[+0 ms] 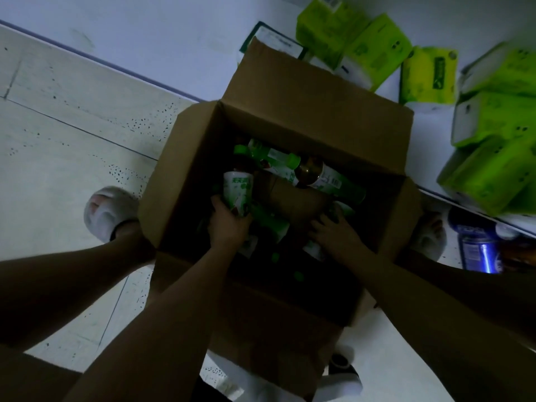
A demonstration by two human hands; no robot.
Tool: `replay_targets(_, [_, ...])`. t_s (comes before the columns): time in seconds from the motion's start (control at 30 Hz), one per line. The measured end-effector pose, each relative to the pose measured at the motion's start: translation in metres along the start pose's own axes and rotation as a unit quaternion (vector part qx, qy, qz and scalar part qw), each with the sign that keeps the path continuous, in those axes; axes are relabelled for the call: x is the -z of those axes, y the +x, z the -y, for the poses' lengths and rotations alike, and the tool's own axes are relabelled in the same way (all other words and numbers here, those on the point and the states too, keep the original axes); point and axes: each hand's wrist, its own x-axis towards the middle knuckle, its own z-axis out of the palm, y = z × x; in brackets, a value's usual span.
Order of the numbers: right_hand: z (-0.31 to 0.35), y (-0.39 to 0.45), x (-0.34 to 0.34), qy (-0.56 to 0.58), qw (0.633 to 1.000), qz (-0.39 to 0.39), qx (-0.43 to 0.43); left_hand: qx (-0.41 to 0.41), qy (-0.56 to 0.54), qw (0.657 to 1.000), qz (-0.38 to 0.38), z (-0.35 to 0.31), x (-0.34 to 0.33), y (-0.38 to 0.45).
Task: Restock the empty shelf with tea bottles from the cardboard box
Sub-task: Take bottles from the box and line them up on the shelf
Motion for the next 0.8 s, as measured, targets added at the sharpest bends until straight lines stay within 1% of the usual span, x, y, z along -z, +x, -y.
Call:
replay_targets(0.07, [-0.002,-0.005,0.003,0.05,0.999,-0.017,0.005,0.007,-0.014,1.0,0.024,0.001,0.001,0.001])
replay_targets(0.13, [-0.003,-0.01,0.01,0.127,0.992,-0.025,0.0,0.012,-0.043,0.997,0.058,0.005,0.001,-0.002])
replay_targets(0.17, [-0.004,-0.013,0.015,0.185,0.982,-0.026,-0.005,0.016,-0.061,0.995,0.08,0.008,0.0,-0.006])
replay_targets(0.2, [-0.005,-0.016,0.019,0.262,0.964,-0.031,-0.009,0.02,-0.079,0.992,0.101,0.01,0.0,-0.01])
replay_targets(0.23, [-0.007,-0.02,0.024,0.354,0.934,-0.044,-0.014,0.026,-0.098,0.988,0.119,0.01,0.0,-0.015])
replay_targets(0.27, [-0.008,-0.025,0.028,0.448,0.891,-0.064,-0.02,0.03,-0.117,0.984,0.134,0.011,0.0,-0.019])
replay_targets(0.33, [-0.009,-0.038,0.039,0.603,0.79,-0.103,-0.04,0.026,-0.144,0.977,0.157,0.007,0.001,-0.028])
replay_targets(0.4, [-0.008,-0.051,0.048,0.705,0.696,-0.121,-0.058,0.015,-0.164,0.971,0.175,-0.003,0.006,-0.037])
replay_targets(0.43, [-0.007,-0.058,0.053,0.738,0.659,-0.125,-0.066,0.01,-0.175,0.966,0.188,-0.009,0.009,-0.041])
replay_targets(0.5, [-0.006,-0.071,0.061,0.785,0.598,-0.135,-0.085,-0.002,-0.198,0.957,0.211,-0.021,0.015,-0.048])
replay_targets(0.57, [-0.005,-0.084,0.07,0.818,0.548,-0.147,-0.096,-0.012,-0.223,0.95,0.219,-0.034,0.023,-0.056])
replay_targets(0.6, [-0.005,-0.09,0.075,0.83,0.529,-0.15,-0.095,-0.019,-0.241,0.944,0.223,-0.041,0.027,-0.061])
replay_targets(0.73, [-0.005,-0.121,0.098,0.858,0.481,-0.167,-0.061,-0.059,-0.322,0.909,0.259,-0.071,0.049,-0.089])
replay_targets(0.8, [-0.006,-0.138,0.106,0.866,0.462,-0.187,-0.027,-0.095,-0.333,0.893,0.289,-0.086,0.064,-0.099])
